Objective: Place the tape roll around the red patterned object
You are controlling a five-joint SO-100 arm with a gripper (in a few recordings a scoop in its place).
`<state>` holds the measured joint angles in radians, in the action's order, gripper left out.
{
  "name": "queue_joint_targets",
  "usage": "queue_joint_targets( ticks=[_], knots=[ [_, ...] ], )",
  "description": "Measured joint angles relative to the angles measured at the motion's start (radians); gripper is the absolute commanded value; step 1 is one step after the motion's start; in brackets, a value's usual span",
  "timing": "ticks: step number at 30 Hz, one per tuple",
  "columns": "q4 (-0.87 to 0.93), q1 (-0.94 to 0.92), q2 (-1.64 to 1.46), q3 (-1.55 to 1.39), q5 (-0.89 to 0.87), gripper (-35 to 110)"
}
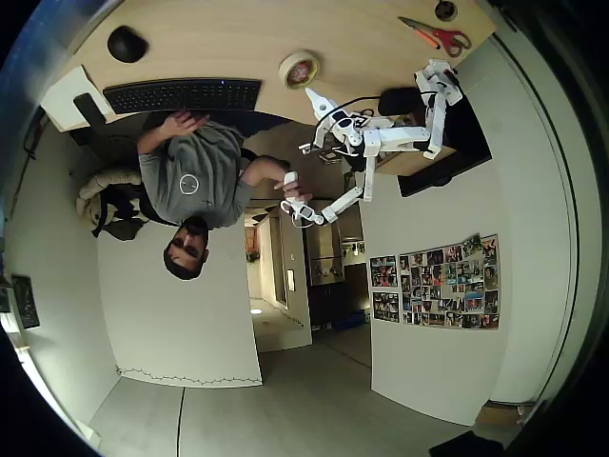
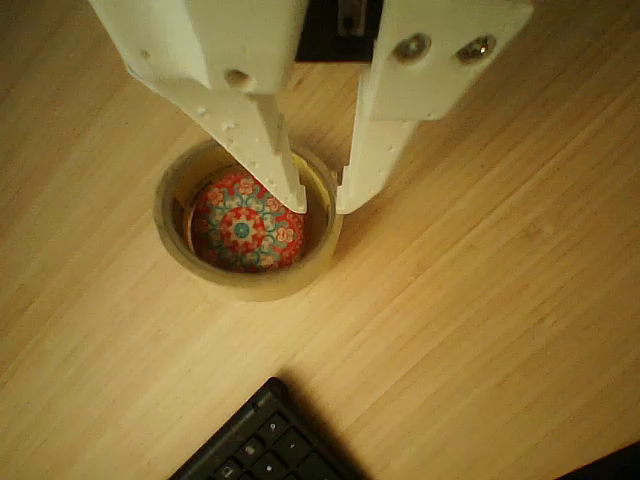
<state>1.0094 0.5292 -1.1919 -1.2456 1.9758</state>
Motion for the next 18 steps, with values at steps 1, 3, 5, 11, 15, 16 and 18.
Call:
queue_joint_targets(
  ticks=[1,3,5,11,15,16,18],
  knots=[
    [0.0,0.0,0.0,0.0,0.0,11],
    [0.0,-0.002,0.0,0.0,0.0,13],
    [0.0,-0.003,0.0,0.0,0.0,14],
    [0.034,-0.005,0.017,0.044,-0.002,19],
    [0.129,-0.005,0.035,0.127,-0.017,25],
    [0.161,-0.009,0.046,0.16,-0.031,27],
    [0.236,-0.018,0.051,0.219,-0.058,28]
  ],
)
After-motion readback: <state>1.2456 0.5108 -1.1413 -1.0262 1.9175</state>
